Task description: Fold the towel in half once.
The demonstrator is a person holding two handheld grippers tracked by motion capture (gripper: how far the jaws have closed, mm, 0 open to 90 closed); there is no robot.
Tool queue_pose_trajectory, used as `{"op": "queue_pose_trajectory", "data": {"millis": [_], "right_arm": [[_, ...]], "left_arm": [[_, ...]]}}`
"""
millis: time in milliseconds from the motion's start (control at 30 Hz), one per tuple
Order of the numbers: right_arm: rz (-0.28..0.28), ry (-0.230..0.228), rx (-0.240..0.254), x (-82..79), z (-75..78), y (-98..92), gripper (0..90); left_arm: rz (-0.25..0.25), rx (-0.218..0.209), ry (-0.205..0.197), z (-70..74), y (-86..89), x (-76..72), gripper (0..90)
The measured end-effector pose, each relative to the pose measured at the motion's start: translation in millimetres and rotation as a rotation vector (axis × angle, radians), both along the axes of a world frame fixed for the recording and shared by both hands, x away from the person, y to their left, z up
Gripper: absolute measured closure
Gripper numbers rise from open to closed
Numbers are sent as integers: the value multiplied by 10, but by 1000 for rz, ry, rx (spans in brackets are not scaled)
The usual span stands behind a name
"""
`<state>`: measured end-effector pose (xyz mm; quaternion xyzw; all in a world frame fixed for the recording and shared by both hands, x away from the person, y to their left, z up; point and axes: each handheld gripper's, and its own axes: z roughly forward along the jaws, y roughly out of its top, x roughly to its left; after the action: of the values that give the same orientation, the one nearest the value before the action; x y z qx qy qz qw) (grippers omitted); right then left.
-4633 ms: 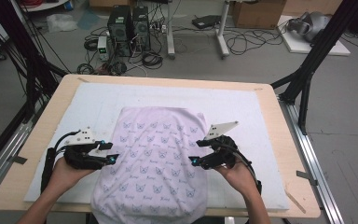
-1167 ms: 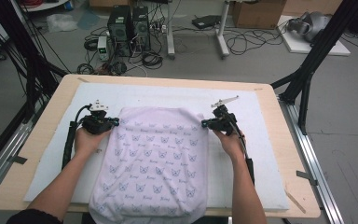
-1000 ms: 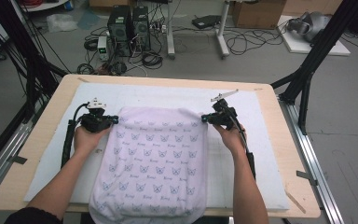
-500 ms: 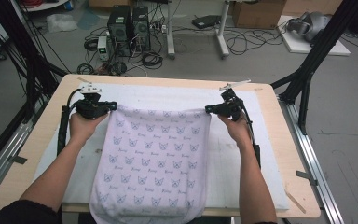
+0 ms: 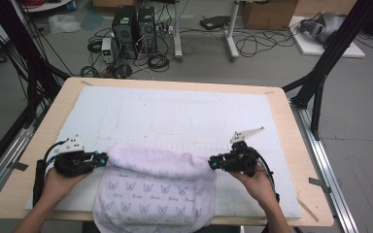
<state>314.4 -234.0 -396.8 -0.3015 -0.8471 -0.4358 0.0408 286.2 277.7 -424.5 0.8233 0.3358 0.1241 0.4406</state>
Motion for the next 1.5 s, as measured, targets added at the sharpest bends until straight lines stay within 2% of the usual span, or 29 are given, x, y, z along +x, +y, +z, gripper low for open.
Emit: {"op": "queue_pose_trajectory", "data": {"millis": [33,100,167,267,333,433,633,667,767,833,900,1100,1300,1467,1500], "right_arm": [[-6,-20,-20,-28,-23,-4,698],[-35,-25,-14,-12,-35,-28,665],[-62,-34,-25,27,-32,-16,632],[-46,-31,-63,76,-65,84,610],[-22,-28,-85,70,-88,166,600],[1,-28,-90,53,-104,222,585],[-3,-17,-165,63,-219,295,572],[-1,-16,-180,68,-245,308,592],[8,-15,-209,73,-305,338,721],[22,-21,-232,65,-314,362,846],[41,-17,-231,65,-300,367,894],[34,-28,-178,56,-190,300,896],[31,-65,-143,15,-26,236,897],[2,-108,-108,-21,108,140,897],[-6,-111,-101,-22,126,115,897]], "left_arm": [[-11,-6,4,5,9,-18,680],[-11,-7,3,53,15,-3,611],[-4,-16,1,100,15,73,586],[12,-39,17,116,-25,233,558],[5,-31,30,103,-69,334,558],[-9,-11,48,67,-169,449,558],[-52,50,96,-26,-350,579,511],[-64,59,102,-39,-364,580,528],[-96,92,96,-64,-391,565,730],[-103,105,84,-69,-402,546,864],[-104,112,81,-69,-398,539,894],[-85,63,42,26,-309,479,897],[-90,40,15,129,-235,366,896],[-130,33,36,115,-190,272,894],[-120,37,34,105,-185,267,880]]}}
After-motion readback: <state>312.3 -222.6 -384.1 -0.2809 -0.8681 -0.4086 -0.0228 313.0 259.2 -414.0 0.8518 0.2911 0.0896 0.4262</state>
